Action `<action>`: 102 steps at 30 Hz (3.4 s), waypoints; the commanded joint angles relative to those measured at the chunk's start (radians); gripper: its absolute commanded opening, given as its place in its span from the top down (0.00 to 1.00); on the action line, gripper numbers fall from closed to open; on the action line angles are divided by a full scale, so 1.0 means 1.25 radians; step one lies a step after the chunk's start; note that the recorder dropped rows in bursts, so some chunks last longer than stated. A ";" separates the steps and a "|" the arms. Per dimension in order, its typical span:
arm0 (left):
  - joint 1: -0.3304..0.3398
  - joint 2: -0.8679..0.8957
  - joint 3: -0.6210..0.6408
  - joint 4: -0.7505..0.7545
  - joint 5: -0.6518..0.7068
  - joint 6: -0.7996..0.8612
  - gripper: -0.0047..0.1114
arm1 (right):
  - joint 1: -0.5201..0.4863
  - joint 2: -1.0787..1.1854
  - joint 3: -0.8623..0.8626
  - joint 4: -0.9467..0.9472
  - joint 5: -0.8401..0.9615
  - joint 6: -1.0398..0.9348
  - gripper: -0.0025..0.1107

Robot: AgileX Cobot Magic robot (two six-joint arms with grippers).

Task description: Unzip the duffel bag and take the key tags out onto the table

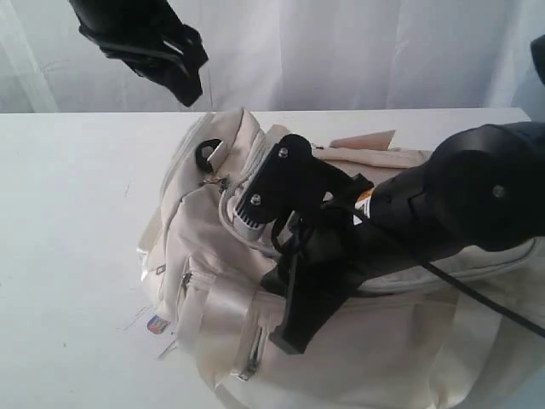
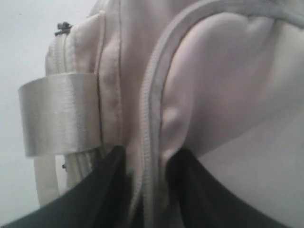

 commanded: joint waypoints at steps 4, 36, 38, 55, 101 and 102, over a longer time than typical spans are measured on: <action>-0.004 -0.177 0.180 -0.037 -0.009 -0.039 0.40 | 0.002 -0.110 0.005 0.037 0.043 0.017 0.44; -0.004 -0.379 0.825 -0.053 -0.668 -0.201 0.41 | -0.038 0.300 -0.671 -0.116 0.419 0.084 0.50; -0.004 -0.374 0.825 -0.053 -0.664 -0.201 0.41 | -0.038 0.303 -0.671 -0.106 0.407 0.065 0.50; -0.004 -0.364 0.877 -0.053 -0.622 -0.232 0.41 | -0.016 0.382 -0.671 -0.161 0.316 -0.058 0.50; 0.005 -0.364 0.887 -0.035 -0.661 -0.236 0.42 | -0.016 0.476 -0.672 -0.165 0.327 -0.013 0.76; 0.005 -0.364 0.887 -0.035 -0.661 -0.236 0.42 | -0.016 0.476 -0.672 -0.167 0.327 -0.013 0.83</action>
